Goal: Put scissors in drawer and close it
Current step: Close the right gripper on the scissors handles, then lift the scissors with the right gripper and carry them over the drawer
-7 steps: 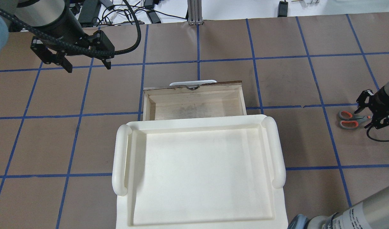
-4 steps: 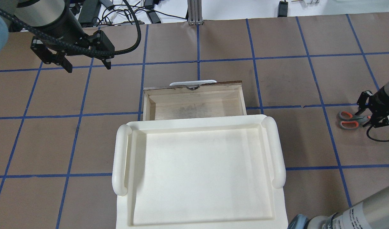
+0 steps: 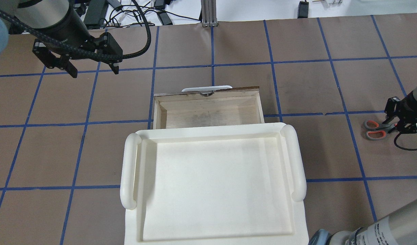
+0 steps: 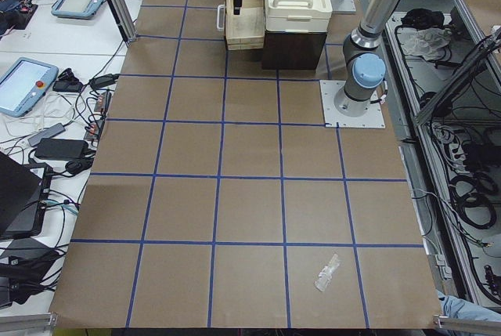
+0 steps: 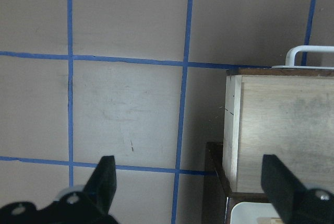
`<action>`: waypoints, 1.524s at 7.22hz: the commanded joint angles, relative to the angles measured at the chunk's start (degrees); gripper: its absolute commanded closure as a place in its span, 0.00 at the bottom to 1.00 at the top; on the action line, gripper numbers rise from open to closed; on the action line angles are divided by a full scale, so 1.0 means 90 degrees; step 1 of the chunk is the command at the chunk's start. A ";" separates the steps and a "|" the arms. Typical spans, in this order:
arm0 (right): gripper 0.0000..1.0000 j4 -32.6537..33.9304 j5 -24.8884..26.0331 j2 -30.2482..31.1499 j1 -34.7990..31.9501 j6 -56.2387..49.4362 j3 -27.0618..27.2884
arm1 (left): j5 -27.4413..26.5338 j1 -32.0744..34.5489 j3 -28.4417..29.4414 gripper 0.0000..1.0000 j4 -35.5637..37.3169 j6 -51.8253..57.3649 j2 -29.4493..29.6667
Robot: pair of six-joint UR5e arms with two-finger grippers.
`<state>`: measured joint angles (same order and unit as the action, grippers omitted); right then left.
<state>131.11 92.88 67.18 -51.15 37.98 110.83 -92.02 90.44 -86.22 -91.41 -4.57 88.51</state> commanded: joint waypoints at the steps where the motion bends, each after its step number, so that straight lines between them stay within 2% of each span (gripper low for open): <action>1: 0.83 -0.0027 -0.0008 0.0065 -0.0029 -0.0021 -0.0107 | 0.0000 0.0000 0.0000 0.00 0.0000 0.0000 0.0000; 2: 0.83 -0.0123 -0.0104 0.0172 -0.0058 -0.0011 -0.0301 | 0.0000 0.0000 0.0000 0.00 0.0000 0.0000 0.0000; 3: 0.84 -0.0511 -0.0386 0.0298 -0.0088 0.0027 -0.0525 | 0.0000 0.0000 0.0000 0.00 0.0000 0.0000 0.0000; 5: 0.89 -0.1428 -0.0398 0.0736 -0.0515 0.0512 -0.0926 | 0.0000 0.0000 0.0000 0.00 0.0000 0.0000 0.0000; 8: 0.89 -0.3011 -0.0670 0.1605 -0.1491 0.1013 -0.1454 | 0.0000 0.0000 0.0000 0.00 0.0000 0.0000 0.0000; 10: 0.89 -0.3443 -0.0672 0.1949 -0.2408 0.1491 -0.1669 | 0.0000 0.0000 0.0000 0.00 0.0000 0.0000 0.0000; 11: 0.90 -0.3561 -0.0681 0.2066 -0.2895 0.2160 -0.1777 | 0.0000 0.0000 0.0000 0.00 0.0000 0.0000 0.0000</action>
<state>100.98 86.89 84.19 -71.90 51.96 96.08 -92.02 90.44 -86.22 -91.41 -4.57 88.50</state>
